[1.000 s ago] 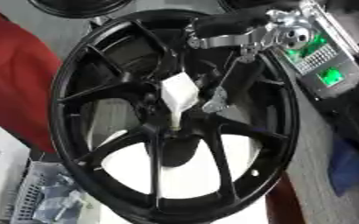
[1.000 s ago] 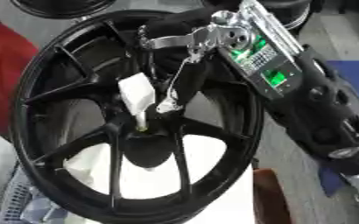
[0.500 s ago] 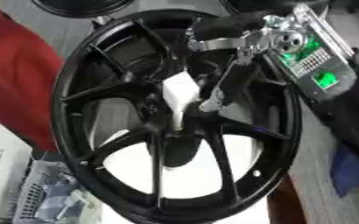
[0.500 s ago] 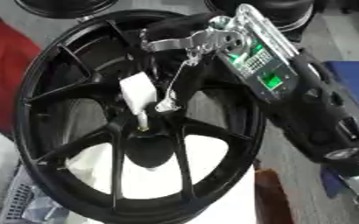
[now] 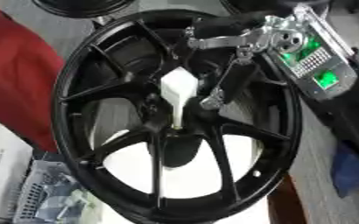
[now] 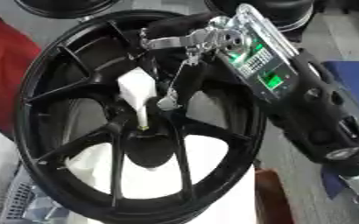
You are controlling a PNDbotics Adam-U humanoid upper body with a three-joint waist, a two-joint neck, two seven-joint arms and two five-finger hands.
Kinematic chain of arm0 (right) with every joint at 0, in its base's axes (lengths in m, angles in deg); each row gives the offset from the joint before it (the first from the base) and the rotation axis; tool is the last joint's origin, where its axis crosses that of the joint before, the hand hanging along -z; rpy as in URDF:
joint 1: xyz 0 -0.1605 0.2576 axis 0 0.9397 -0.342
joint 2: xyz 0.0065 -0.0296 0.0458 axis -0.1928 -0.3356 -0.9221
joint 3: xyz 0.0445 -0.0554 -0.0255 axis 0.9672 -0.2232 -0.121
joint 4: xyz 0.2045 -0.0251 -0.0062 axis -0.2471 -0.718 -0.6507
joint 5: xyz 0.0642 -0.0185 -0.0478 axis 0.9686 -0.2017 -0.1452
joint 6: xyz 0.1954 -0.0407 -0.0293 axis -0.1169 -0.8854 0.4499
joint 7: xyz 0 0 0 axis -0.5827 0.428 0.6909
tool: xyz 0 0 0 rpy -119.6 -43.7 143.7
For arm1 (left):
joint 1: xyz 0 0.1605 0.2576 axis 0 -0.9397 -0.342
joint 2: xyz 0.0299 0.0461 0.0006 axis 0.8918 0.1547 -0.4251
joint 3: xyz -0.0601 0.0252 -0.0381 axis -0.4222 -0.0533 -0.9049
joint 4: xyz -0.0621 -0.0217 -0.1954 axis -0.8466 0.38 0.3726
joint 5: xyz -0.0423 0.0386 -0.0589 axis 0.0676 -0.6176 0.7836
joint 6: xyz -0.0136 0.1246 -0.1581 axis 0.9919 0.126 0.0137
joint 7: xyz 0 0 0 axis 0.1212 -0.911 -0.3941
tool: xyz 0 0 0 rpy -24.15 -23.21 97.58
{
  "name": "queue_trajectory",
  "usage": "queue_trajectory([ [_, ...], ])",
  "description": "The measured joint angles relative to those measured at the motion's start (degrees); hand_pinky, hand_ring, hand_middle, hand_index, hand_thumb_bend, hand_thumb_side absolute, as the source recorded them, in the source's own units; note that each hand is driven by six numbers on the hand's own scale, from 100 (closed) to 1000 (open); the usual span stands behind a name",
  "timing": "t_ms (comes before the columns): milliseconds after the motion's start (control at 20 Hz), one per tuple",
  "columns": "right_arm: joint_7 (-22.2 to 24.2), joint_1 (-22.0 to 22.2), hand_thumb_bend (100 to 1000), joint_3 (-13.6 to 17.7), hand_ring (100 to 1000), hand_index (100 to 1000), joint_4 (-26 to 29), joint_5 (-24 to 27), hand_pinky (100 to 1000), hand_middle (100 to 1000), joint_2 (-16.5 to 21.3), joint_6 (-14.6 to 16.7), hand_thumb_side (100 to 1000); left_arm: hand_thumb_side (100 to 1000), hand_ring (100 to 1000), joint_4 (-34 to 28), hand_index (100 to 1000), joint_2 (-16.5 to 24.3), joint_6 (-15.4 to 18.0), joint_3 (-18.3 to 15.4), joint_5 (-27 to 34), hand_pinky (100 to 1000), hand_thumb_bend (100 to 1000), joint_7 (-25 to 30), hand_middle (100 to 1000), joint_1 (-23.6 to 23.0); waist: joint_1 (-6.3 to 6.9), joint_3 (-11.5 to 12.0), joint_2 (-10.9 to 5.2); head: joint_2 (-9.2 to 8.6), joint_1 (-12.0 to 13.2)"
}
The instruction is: Pull the pin out of the wheel hub.
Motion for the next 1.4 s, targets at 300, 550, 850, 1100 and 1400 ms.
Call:
queue_trajectory([
  [300,-0.81,-0.01,213,-0.19,637,521,-0.39,2.86,797,358,0.00,-2.23,100,612,603,0.00,722,0.00,0.00,-0.14,-0.01,754,401,0.00,521,0.00,0.00,0.30,0.00,0.00,-0.41],
  [550,-1.56,-1.06,228,0.38,625,504,-0.19,6.36,798,344,0.15,-4.81,100,612,601,0.02,723,0.00,-0.04,-0.15,-0.03,755,403,0.04,521,0.00,0.03,0.36,-0.05,0.01,-0.50],
  [850,-2.61,-4.01,188,3.67,617,499,1.67,13.36,807,335,2.25,-8.88,100,611,601,0.16,723,0.00,-0.13,-0.18,-0.07,756,404,0.13,522,0.00,0.01,0.39,-0.86,0.34,-0.65],
  [1100,-5.68,-6.10,145,8.01,611,499,3.35,21.06,814,331,5.23,-12.56,100,610,601,0.17,724,0.00,-0.14,-0.23,-0.11,757,406,0.13,522,-0.01,-0.16,0.39,-1.44,0.44,-0.54],
  [1400,-11.61,-7.21,113,13.95,608,503,3.63,31.11,820,332,11.54,-15.54,100,609,601,0.17,724,0.00,-0.16,-0.57,-0.23,757,407,0.08,522,-0.05,-0.27,-0.38,-1.99,0.44,-0.23],
])
